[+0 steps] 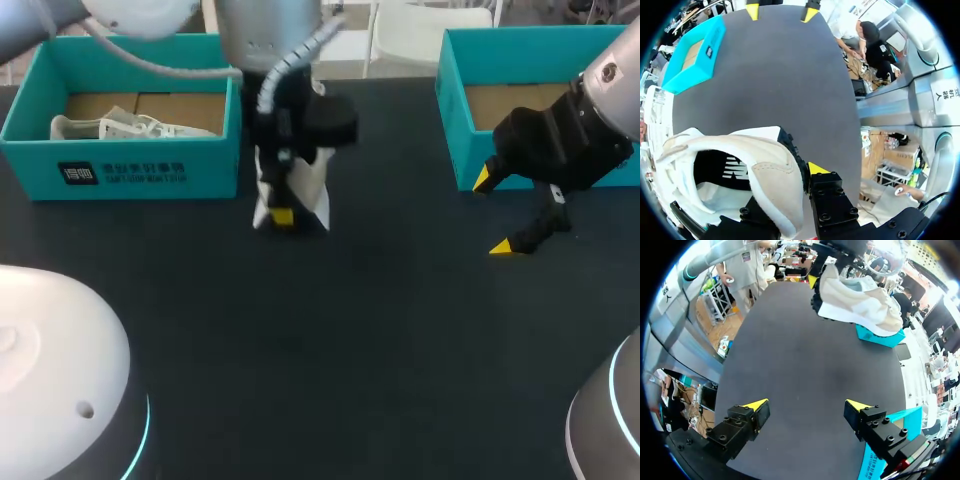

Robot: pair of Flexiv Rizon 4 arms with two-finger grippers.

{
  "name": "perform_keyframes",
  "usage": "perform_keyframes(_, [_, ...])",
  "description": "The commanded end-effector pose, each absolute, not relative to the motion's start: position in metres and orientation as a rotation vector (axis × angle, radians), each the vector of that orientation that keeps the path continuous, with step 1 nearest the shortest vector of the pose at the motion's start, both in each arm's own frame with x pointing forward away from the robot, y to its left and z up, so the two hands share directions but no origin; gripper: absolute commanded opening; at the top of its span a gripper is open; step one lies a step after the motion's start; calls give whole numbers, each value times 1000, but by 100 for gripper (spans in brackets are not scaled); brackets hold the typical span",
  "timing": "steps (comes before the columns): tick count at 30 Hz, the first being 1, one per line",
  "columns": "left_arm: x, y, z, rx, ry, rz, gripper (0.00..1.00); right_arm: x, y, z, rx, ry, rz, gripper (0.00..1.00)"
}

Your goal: Take the shoe out of the shoebox, open the shoe tongue, remove and reinsert the insole, then place the shoe into the shoebox

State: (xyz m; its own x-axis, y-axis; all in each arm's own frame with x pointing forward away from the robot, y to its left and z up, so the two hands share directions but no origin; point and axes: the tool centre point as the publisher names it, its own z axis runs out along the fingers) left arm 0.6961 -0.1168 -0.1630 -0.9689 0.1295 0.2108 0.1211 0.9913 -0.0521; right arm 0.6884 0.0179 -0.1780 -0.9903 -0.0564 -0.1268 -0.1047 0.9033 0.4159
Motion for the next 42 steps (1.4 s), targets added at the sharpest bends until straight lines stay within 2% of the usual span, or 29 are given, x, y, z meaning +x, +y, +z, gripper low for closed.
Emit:
perform_keyframes(1, [727, -86, -150, -206, -2924, 79, 0, 691, 20, -179, -125, 2960, 652, 100])
perform_keyframes(12, [805, -14, -130, -203, -2958, 80, 0, 691, 20, -179, -125, 2960, 652, 100])
perform_keyframes(28, [920, 105, -128, -170, -2968, 16, 0, 691, 20, -179, -125, 2960, 652, 100])
perform_keyframes(42, [992, 167, -127, -96, -2944, 29, 0, 691, 20, -179, -125, 2960, 652, 100])
